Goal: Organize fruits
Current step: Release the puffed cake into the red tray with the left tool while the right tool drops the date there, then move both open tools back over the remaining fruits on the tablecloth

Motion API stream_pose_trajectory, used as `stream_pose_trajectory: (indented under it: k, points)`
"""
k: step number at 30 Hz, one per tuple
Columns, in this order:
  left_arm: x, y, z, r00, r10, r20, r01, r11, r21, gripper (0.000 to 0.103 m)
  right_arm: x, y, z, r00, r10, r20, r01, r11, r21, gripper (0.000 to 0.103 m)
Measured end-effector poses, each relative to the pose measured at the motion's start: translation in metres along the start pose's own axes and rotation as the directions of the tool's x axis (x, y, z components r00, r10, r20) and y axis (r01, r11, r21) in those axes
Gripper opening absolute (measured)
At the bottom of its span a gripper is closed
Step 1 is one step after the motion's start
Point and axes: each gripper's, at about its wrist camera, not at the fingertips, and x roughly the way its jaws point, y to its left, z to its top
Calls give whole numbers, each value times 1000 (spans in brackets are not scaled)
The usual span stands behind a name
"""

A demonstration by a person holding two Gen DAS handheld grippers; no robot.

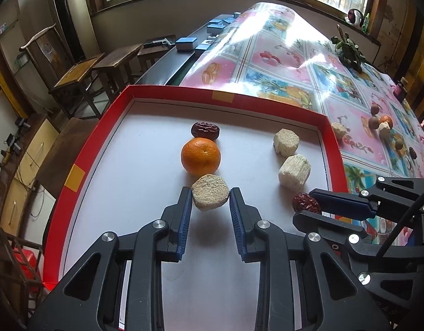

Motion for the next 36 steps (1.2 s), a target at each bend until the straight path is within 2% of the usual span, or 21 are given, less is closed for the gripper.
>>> stream_pose_trajectory:
  k: [4, 11, 14, 15, 17, 18, 19, 23, 26, 29, 33, 36]
  points:
    - [1, -1, 0, 1000, 18, 5, -18, 1000, -2, 27, 8, 1, 0, 1000, -27, -11, 27, 1000, -5, 19]
    - [3, -3, 0, 998, 68, 3, -68, 998, -11, 27, 19, 3, 0, 992, -126, -21, 126, 992, 12, 19]
    - [4, -2, -1, 997, 73, -3, -73, 997, -25, 28, 21, 3, -1, 992, -123, -25, 123, 992, 14, 19]
    - [4, -2, -1, 997, 74, 0, -74, 997, -28, 31, 20, 3, -2, 993, -119, -22, 119, 993, 14, 20]
    - [1, -1, -1, 998, 70, 5, -69, 997, -39, 46, 15, 3, -2, 993, -119, -12, 120, 993, 17, 27]
    - [-1, -2, -2, 998, 66, 11, -65, 997, -45, 57, 10, 2, -2, 993, -119, -2, 119, 993, 20, 32]
    - [-5, -2, -2, 998, 60, 23, -59, 997, -52, 60, 5, 2, -3, 993, -116, 10, 116, 993, 22, 33]
    - [-20, -12, 2, 995, 75, 64, -72, 997, -40, 60, -15, -1, -6, 993, -112, 44, 110, 993, 34, 35]
    - [-28, -23, 6, 994, 67, 91, -65, 998, -26, 60, -31, -9, -8, 990, -123, 74, 119, 991, 58, 40]
    - [-33, -38, 8, 993, 50, 110, -48, 999, -20, 60, -48, -17, -15, 982, -161, 102, 154, 985, 73, 45]
    - [-35, -63, 14, 993, 9, 120, -10, 1000, 8, 60, -70, -35, -24, 967, -234, 101, 223, 969, 109, 45]
    - [-36, -84, 18, 992, -19, 123, 15, 999, 32, 60, -84, -50, -33, 961, -257, 99, 243, 960, 139, 45]
